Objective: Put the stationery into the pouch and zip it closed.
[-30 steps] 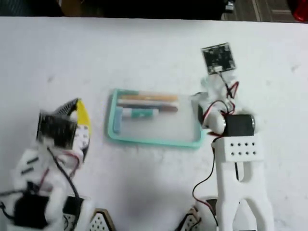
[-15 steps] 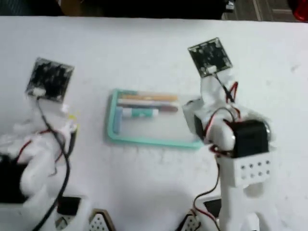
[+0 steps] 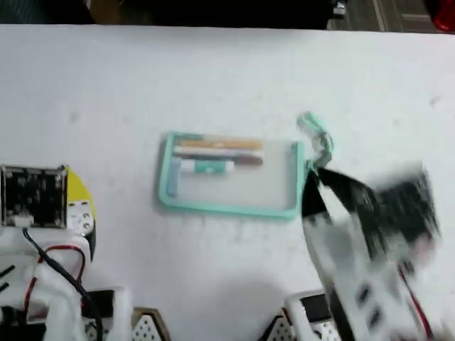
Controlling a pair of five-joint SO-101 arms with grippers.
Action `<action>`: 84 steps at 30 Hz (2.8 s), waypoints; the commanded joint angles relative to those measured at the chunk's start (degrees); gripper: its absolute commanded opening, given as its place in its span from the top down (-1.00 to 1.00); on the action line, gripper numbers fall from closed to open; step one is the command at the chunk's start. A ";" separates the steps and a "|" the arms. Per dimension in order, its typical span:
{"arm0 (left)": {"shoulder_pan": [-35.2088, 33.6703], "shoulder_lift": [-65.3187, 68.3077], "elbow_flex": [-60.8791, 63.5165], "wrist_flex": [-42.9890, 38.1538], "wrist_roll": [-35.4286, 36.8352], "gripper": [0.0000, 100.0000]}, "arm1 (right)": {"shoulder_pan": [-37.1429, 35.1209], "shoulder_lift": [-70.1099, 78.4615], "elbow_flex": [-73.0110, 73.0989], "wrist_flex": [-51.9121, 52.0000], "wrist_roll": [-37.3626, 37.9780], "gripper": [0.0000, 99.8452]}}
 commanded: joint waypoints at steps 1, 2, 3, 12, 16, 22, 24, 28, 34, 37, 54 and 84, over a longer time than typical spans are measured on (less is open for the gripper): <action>-0.22 -10.59 5.89 -7.21 -0.53 0.95 | -0.57 -5.23 0.18 0.22 0.44 0.96; -0.22 -13.23 7.03 -8.09 -0.53 0.95 | -0.57 -7.08 1.76 0.04 0.53 0.96; -0.22 -16.04 8.18 -8.97 -0.53 0.95 | -0.57 -9.01 3.78 -0.04 0.53 0.96; -0.22 -23.43 14.24 -13.19 -0.53 0.95 | -0.57 -31.34 30.42 -11.38 0.53 0.96; -0.22 -23.43 21.27 -13.19 -0.53 0.95 | -0.22 -38.29 44.31 -18.77 0.53 0.96; -0.22 -23.43 33.32 -13.45 -0.53 0.95 | -0.13 -36.62 62.68 -25.71 0.35 0.96; -0.22 -23.43 38.15 -16.09 -0.53 0.95 | -0.13 -37.93 69.71 -30.20 0.18 0.96; -0.22 -23.43 50.29 -24.26 -0.53 0.95 | -0.13 -37.93 82.73 -38.99 0.18 0.96; -0.13 -23.43 65.58 -38.51 -0.26 0.95 | -0.04 -37.85 98.29 -51.91 0.18 0.96; 0.48 -23.08 65.67 -40.00 -0.18 0.95 | -0.04 -37.67 98.81 -54.11 0.18 0.96; 9.54 -23.08 65.67 -20.75 -0.09 0.95 | -0.04 -37.58 98.90 -38.11 0.18 0.96; 9.54 -23.08 65.67 -8.44 -0.09 0.95 | 2.59 -37.58 98.90 -24.22 0.09 0.97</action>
